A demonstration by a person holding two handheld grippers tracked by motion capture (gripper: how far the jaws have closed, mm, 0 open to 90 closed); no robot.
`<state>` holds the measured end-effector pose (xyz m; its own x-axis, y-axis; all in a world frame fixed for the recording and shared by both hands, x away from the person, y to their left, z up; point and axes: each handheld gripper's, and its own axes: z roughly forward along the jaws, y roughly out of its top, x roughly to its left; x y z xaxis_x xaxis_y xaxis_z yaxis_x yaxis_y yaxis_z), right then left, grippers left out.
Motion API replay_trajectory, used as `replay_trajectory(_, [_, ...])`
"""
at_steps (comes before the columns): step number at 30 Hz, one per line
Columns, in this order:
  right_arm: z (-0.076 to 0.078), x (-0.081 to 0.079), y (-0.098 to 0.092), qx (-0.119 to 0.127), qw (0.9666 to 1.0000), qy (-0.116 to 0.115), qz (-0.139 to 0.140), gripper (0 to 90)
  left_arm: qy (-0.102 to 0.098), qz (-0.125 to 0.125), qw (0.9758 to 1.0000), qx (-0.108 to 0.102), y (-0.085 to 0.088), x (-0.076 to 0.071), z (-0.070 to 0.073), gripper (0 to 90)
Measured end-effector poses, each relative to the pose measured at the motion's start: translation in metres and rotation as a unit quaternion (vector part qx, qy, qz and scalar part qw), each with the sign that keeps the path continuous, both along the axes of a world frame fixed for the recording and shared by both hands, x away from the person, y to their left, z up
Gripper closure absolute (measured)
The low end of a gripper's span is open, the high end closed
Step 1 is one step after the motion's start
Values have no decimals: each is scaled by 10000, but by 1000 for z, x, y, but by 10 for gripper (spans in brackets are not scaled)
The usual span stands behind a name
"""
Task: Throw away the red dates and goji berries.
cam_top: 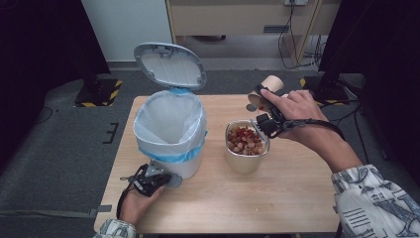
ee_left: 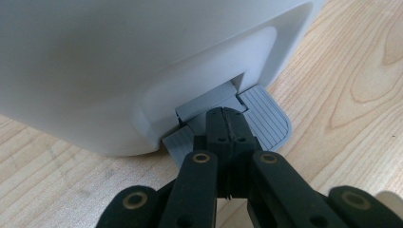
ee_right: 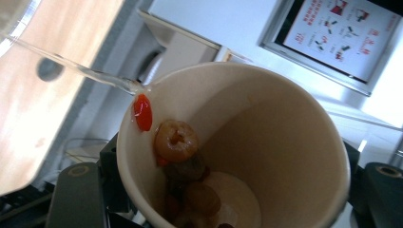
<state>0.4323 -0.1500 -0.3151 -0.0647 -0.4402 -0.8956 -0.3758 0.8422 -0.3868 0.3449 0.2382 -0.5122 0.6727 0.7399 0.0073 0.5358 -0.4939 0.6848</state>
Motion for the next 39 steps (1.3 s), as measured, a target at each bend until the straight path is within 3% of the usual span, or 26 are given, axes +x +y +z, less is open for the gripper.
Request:
replay_trajectory(1, [1,0,1,25,10000,-68,-4,283,2,0,10000,-2,0,0,0,899])
replay_trajectory(5, [-5,-1,6,-287,9995,-109,44,283,4,-1,10000,-3,0,0,0,899])
replay_trajectory(12, [1,0,7,-39,9999,-133,62,284,2,-1,10000,-2,0,0,0,899])
replay_trajectory(20, [-2,-1,8,-276,9993,-228,127,284,1,-2,10000,-3,0,0,0,899])
replay_trajectory(24, [-2,-1,9,-258,9992,-283,144,284,1,-1,10000,-5,0,0,0,899])
replay_trajectory(26, [-5,-1,11,-494,9980,-320,210,284,-1,-1,10000,-1,0,0,0,899])
replay_trajectory(28, [-10,-1,12,-574,9979,-175,244,285,-6,0,10000,3,0,0,0,899])
replay_trajectory(30, [-7,1,10,-526,9980,-326,160,285,-1,-1,10000,-2,0,0,0,899])
replay_trajectory(31, [-8,1,9,-693,9964,-448,168,286,1,-1,10000,-4,0,0,0,899])
replay_trajectory(33, [-11,0,10,-869,9952,-408,206,286,4,-2,10000,-4,0,0,0,899])
replay_trajectory(35, [-14,-1,11,-906,9948,-391,232,286,0,1,10000,-3,0,0,0,899])
replay_trajectory(37, [-11,1,11,-713,9964,-403,201,286,-2,2,10000,-1,0,0,0,899])
replay_trajectory(39, [-11,1,11,-797,9956,-448,195,286,-3,2,10000,1,0,0,0,899])
